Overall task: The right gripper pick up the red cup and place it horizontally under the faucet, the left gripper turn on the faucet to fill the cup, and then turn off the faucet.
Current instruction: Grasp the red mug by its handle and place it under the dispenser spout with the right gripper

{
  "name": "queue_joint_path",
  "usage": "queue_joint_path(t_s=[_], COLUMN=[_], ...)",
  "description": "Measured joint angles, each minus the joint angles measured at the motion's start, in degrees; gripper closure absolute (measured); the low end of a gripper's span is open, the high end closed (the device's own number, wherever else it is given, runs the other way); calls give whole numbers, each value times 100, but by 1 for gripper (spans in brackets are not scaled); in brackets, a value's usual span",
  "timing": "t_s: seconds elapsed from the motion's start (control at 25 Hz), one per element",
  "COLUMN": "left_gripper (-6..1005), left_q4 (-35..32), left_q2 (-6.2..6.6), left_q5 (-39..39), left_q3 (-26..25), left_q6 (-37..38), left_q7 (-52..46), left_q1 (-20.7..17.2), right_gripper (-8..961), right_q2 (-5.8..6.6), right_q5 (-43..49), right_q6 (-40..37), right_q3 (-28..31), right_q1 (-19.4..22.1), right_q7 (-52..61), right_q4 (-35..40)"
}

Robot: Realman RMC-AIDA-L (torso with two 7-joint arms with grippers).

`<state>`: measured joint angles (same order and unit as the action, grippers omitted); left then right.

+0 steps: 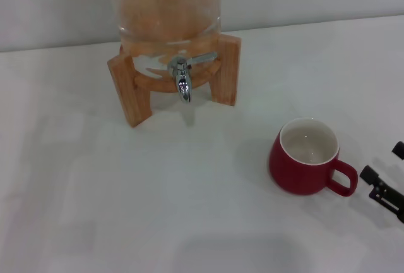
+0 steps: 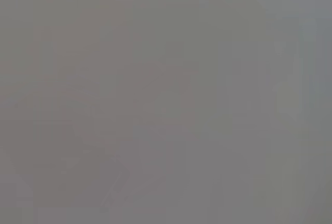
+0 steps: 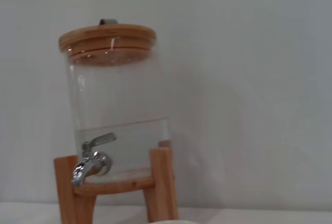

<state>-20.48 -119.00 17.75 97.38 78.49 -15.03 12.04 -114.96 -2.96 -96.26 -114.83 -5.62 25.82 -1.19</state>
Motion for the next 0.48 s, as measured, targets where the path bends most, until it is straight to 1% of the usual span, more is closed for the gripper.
queue_joint_path(t_s=[0.28,0.48], left_gripper=[120,120], left_q4=[0,0], left_q2=[-9,-9], left_q5=[0,0], left_q3=[16,29], left_q6=[0,0], left_q7=[0,0], left_q1=[-14,-18], right_gripper=[110,109], right_q2=[0,-4], right_q5=[64,107], right_q6=[134,426], right_q3=[-121,-181], right_q1=[-22,-52], right_q7=[3,3], right_q4=[9,52])
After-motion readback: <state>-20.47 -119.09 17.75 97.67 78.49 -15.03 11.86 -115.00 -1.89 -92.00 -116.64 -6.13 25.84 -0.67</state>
